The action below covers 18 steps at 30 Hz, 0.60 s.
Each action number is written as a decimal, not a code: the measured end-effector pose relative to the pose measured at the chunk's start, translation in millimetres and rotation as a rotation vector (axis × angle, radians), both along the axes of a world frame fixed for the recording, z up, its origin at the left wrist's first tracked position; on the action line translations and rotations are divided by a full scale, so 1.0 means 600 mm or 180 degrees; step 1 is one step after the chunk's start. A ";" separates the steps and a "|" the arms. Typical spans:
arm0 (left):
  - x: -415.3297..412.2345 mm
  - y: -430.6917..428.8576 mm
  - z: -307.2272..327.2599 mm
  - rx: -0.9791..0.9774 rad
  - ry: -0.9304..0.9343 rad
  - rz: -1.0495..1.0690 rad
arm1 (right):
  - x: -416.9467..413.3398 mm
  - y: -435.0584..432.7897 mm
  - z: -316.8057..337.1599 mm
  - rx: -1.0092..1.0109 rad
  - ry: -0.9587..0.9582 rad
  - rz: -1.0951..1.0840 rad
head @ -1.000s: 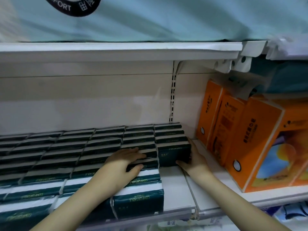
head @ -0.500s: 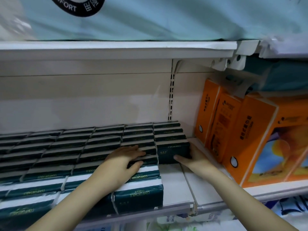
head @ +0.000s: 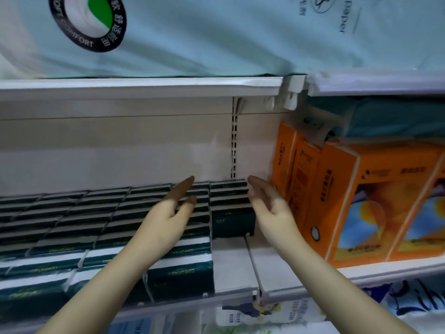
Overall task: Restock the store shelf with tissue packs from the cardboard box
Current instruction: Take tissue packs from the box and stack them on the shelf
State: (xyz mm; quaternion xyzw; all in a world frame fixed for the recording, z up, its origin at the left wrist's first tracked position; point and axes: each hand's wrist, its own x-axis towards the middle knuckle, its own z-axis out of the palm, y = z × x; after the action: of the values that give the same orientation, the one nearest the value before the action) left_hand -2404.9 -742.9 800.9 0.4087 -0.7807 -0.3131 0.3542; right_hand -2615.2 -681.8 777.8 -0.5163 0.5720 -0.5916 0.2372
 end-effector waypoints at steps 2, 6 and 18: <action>-0.009 0.017 0.007 0.0001 0.0194 0.0060 | -0.005 0.013 0.007 -0.0054 -0.0025 0.0054; -0.029 0.061 0.014 0.0000 0.0513 0.0208 | -0.023 0.048 0.017 -0.0128 -0.0003 0.0193; -0.093 0.245 -0.007 0.0047 0.1064 0.0516 | -0.090 0.192 0.029 -0.0220 -0.0045 0.0768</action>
State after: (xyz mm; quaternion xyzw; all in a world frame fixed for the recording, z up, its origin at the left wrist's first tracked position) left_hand -2460.8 -595.7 796.5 0.4151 -0.6731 -0.3528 0.5001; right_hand -2669.2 -566.6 795.1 -0.5850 0.4833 -0.5818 0.2928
